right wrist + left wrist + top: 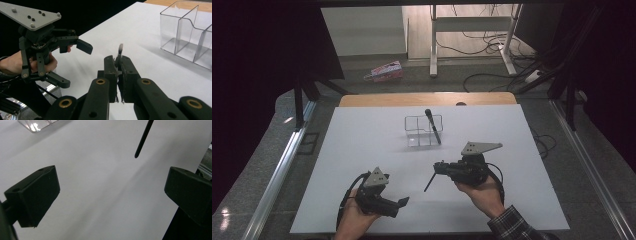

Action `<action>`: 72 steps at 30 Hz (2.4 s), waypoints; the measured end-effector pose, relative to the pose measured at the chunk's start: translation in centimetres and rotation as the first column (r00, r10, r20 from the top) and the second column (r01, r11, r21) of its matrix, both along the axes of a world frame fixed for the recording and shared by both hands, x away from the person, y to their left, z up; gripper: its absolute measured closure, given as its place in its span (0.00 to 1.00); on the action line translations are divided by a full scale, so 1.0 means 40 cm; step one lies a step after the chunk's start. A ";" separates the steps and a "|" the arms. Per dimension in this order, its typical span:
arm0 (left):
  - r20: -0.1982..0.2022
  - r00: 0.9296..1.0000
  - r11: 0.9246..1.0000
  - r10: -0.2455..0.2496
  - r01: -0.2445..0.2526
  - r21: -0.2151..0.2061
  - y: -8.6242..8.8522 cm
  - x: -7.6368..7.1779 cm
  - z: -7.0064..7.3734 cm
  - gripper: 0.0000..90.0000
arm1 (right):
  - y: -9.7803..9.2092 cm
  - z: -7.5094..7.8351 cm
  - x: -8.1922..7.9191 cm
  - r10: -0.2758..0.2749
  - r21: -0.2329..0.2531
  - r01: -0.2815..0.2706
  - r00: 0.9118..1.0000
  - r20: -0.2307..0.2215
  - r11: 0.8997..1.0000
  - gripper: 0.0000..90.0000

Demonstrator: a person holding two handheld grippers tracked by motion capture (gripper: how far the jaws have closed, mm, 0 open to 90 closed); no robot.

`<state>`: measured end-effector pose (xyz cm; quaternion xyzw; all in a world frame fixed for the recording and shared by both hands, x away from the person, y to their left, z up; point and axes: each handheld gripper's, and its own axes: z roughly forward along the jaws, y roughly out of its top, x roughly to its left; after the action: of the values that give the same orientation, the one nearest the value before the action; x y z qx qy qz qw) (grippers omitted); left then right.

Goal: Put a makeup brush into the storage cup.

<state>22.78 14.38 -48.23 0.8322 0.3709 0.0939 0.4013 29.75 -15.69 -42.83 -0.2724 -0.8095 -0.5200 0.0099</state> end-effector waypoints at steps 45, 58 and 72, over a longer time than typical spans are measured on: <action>0.044 0.994 0.993 0.101 -0.104 0.061 0.075 -0.038 -0.029 0.00 | -0.053 0.035 0.036 -0.070 -0.016 0.071 0.996 0.062 0.997 0.94; 0.055 0.992 0.990 0.114 -0.118 0.072 0.087 -0.047 -0.028 0.00 | -0.061 0.053 0.065 -0.093 -0.017 0.094 0.993 0.077 0.995 0.94; 0.062 0.989 0.988 0.137 -0.141 0.069 0.107 -0.058 -0.026 0.00 | -0.062 0.079 0.104 -0.113 -0.012 0.114 0.990 0.087 0.993 0.94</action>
<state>20.45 18.65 -49.28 0.8155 0.4126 0.1591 0.3734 33.92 -18.16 -39.68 -0.2956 -0.7967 -0.5241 -0.0568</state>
